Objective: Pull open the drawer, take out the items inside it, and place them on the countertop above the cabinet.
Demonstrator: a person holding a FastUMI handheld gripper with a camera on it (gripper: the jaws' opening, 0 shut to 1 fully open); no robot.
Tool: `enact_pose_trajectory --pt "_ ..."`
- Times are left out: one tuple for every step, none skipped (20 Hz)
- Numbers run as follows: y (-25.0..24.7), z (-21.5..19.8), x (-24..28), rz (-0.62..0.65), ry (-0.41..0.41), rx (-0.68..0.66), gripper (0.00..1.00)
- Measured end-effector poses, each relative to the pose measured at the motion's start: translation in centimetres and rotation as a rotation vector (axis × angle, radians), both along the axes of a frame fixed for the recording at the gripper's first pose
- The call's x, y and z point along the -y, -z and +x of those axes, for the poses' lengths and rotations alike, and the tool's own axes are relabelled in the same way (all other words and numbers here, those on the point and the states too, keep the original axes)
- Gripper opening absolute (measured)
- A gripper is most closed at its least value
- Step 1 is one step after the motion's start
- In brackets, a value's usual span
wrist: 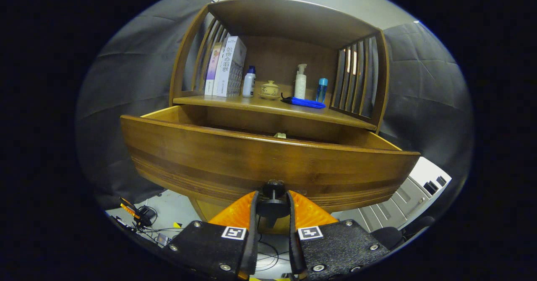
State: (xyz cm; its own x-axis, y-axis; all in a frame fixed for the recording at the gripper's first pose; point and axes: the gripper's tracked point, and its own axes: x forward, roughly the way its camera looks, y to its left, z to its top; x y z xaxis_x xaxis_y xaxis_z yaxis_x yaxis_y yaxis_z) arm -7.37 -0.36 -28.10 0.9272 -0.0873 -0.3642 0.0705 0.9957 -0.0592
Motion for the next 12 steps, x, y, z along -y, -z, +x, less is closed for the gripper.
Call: enact_pose_trajectory --pt "0.0 -0.3 -0.1 0.003 -0.004 -0.005 0.31" --pt "0.0 -0.5 -0.3 0.002 -0.012 -0.010 0.31" --pt "-0.1 -0.9 -0.3 -0.003 -0.016 -0.017 0.31" --pt "-0.1 -1.4 -0.4 -0.010 -0.018 -0.021 0.31" --pt "0.0 -1.8 -0.5 -0.016 -0.022 -0.019 0.31" --pt "-0.1 -2.3 -0.6 -0.021 -0.031 -0.019 0.31" --pt "0.0 -2.8 -0.7 -0.022 -0.034 -0.022 0.31" --pt "0.1 -3.4 -0.8 -0.020 -0.032 -0.028 0.31" --pt "0.1 -3.6 -0.9 -0.016 -0.028 -0.030 0.31" --pt "0.1 -3.8 -1.0 -0.013 -0.026 -0.033 0.31" --pt "0.1 -3.6 -1.1 -0.013 -0.032 -0.037 0.31" --pt "0.1 -3.7 -1.2 -0.011 -0.044 -0.045 0.33"
